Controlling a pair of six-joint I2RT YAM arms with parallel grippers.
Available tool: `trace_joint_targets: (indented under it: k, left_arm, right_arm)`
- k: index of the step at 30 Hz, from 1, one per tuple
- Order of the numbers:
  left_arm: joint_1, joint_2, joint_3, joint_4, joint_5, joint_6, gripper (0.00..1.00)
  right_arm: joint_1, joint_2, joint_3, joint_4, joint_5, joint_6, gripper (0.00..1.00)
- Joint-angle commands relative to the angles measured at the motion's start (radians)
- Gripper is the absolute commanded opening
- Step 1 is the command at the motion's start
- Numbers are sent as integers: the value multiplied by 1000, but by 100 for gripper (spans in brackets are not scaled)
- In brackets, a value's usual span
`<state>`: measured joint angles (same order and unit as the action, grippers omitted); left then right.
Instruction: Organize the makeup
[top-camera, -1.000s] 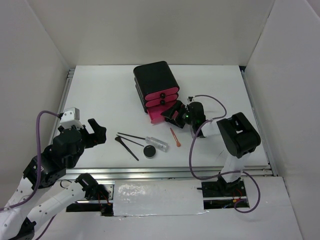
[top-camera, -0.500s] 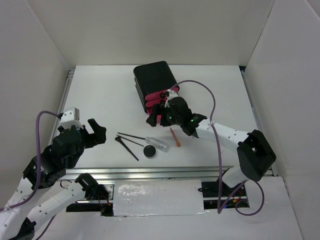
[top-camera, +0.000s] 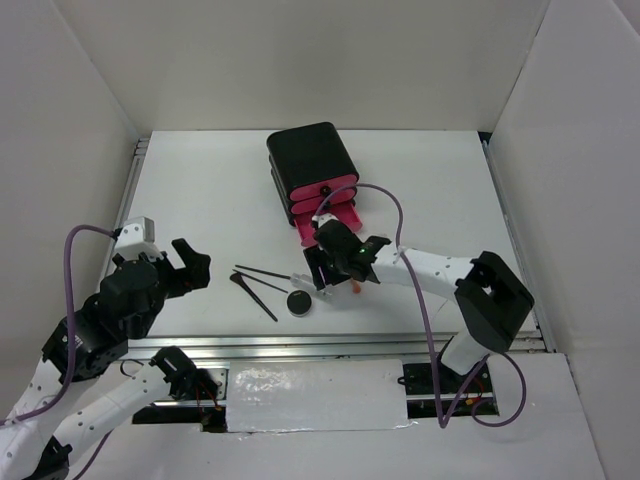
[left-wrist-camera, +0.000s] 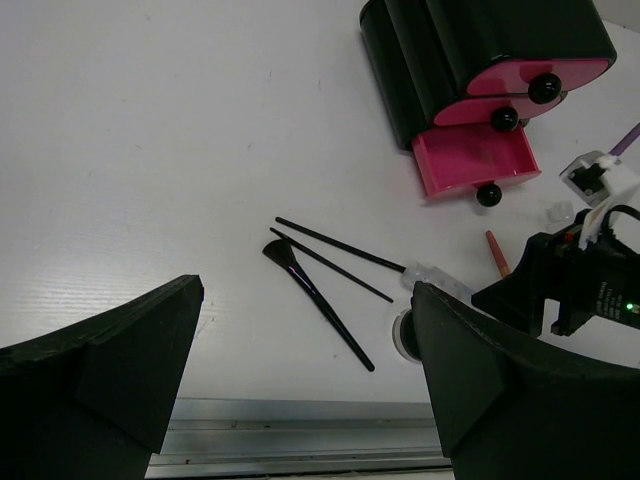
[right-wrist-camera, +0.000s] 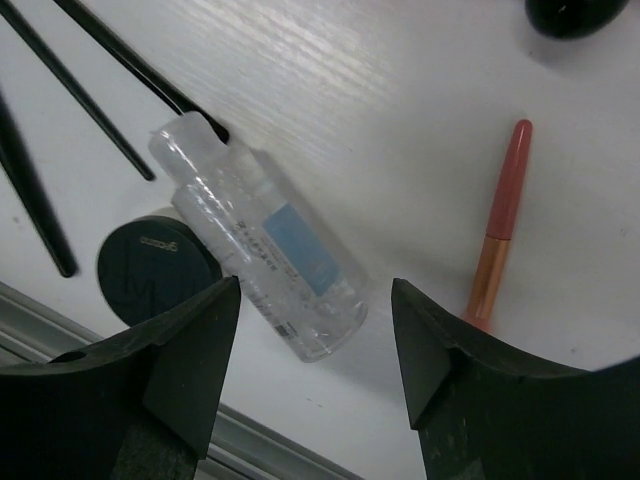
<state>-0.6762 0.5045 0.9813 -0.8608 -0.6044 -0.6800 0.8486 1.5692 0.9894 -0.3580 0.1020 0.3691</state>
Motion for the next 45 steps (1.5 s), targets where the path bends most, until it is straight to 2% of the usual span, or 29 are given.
trace_joint_targets:
  k: [1,10,19,21,25,26,30,33,38,42,45]
  left_arm:
    - [-5,-20,-4,28,-14,14,100]
    - [-5,-1,-3,32,-8,20,99]
    - [-5,-6,-4,32,-8,20,99]
    - [-6,-3,-4,32,-6,20,99]
    - [-5,-4,-4,31,-6,20,99]
    - [-5,-7,-4,32,-6,19,99]
    - [-5,-15,-4,32,-6,22,99]
    - [-5,-17,-6,32,-5,20,99]
    - [-5,-21,-4,29,-12,14,99]
    - [-6,-27,-4,28,-17,13,99]
    - [-6,-26,-3,25,-20,11,99]
  right_arm:
    - [10,54,26,-48,8,-38,69]
    - [30,87,14,-15,-25,-39,67]
    - [30,192,38,-35,7,-44,62]
    - [30,198,46,-47,19,-39,57]
    - [30,170,55,-61,76,-7,40]
    - [30,160,55,-64,90,-1,33]
    - [29,34,37,-30,123,59,15]
    - [3,-90,3,65,73,129,14]
    - [-77,-259,-78,246,91,425,16]
    - [-105,-356,-165,336,242,661,17]
    - [-117,-371,-214,388,345,908,13]
